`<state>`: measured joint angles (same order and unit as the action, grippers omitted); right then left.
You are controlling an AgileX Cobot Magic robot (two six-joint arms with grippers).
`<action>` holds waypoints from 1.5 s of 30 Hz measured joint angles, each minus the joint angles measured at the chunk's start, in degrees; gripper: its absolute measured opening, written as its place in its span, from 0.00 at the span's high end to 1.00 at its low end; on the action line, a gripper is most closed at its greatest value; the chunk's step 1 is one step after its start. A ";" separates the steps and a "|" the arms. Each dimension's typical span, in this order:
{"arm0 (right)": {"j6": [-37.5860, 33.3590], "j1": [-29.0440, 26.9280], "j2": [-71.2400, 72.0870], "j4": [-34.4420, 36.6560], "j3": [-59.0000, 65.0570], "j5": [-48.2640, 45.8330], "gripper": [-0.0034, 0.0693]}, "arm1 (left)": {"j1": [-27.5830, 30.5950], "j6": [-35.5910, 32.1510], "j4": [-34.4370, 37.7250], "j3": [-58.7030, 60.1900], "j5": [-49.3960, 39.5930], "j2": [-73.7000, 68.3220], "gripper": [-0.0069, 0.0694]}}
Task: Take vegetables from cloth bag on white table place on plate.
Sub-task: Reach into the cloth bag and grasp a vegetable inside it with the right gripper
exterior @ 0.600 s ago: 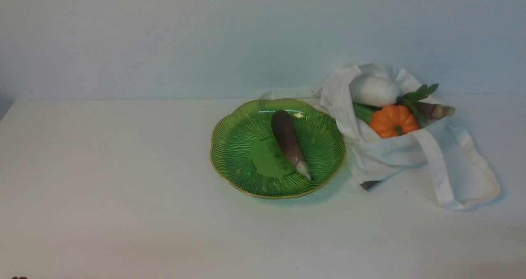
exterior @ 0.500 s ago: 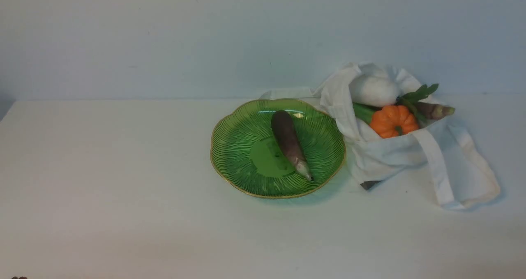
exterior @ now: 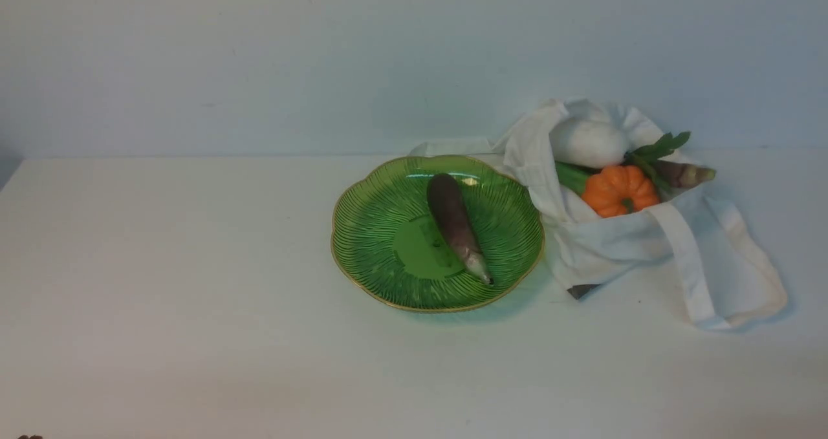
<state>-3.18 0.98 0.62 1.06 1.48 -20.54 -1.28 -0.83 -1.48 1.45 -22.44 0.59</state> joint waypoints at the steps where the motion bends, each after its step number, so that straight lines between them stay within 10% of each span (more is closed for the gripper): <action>1: 0.00 0.00 0.00 0.00 0.00 0.00 0.97 | 0.00 0.00 0.00 0.00 0.00 0.00 0.92; 28: 0.73 0.00 0.00 1.38 0.00 0.00 0.97 | 0.00 0.00 0.00 0.00 0.00 0.00 0.92; 38: 18.05 0.00 0.00 44.95 0.14 5.27 0.97 | 0.00 0.00 0.00 0.00 0.00 0.00 0.92; 45: 15.04 0.00 0.00 51.30 -0.72 6.66 0.97 | 0.00 0.00 0.00 0.00 0.00 0.00 0.92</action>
<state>11.86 0.98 0.62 52.36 0.76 -13.88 -1.28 -0.83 -1.48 1.45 -22.44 0.59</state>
